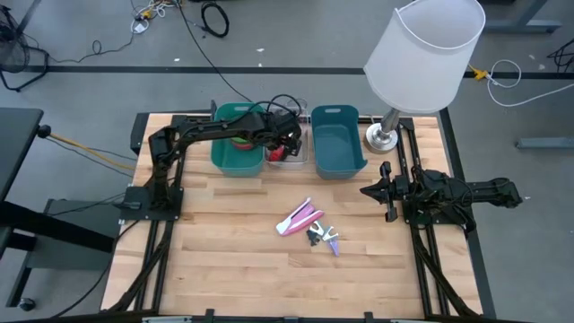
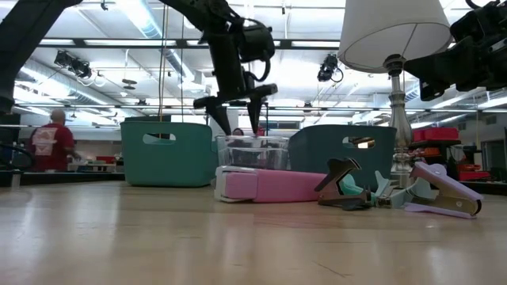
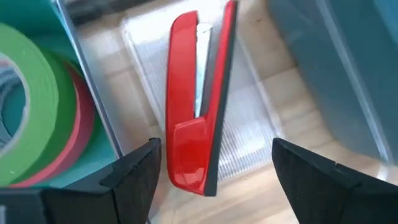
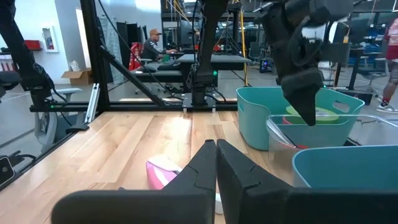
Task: Pick and place Stapler, Stapler remover, tape
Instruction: Put the pink stapler into the transparent bin
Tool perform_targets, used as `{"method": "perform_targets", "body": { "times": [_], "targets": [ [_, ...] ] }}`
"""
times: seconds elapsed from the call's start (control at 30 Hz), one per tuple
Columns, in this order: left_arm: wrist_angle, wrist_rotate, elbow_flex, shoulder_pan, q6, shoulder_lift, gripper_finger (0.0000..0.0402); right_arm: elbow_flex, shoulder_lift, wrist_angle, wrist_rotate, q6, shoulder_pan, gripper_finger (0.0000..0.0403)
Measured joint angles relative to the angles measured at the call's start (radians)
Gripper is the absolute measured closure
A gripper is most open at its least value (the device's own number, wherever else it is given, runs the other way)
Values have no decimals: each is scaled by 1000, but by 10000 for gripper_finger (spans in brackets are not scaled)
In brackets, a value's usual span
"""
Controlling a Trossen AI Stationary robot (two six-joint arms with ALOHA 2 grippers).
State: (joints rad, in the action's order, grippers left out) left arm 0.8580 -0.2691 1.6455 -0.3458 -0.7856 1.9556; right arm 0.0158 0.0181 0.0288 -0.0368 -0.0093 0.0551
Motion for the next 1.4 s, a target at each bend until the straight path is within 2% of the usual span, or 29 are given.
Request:
{"method": "perform_targets", "body": {
  "times": [0.37,0.6,1.17,1.4],
  "targets": [
    [4,27,52,80,66,-83,93,0,0,0,0,0,0,387],
    [4,94,93,175,103,-86,93,0,0,0,0,0,0,387],
    [4,135,93,439,99,-86,93,0,0,0,0,0,0,387],
    [6,134,88,516,85,-86,92,0,0,0,0,0,0,387]
  ]
}}
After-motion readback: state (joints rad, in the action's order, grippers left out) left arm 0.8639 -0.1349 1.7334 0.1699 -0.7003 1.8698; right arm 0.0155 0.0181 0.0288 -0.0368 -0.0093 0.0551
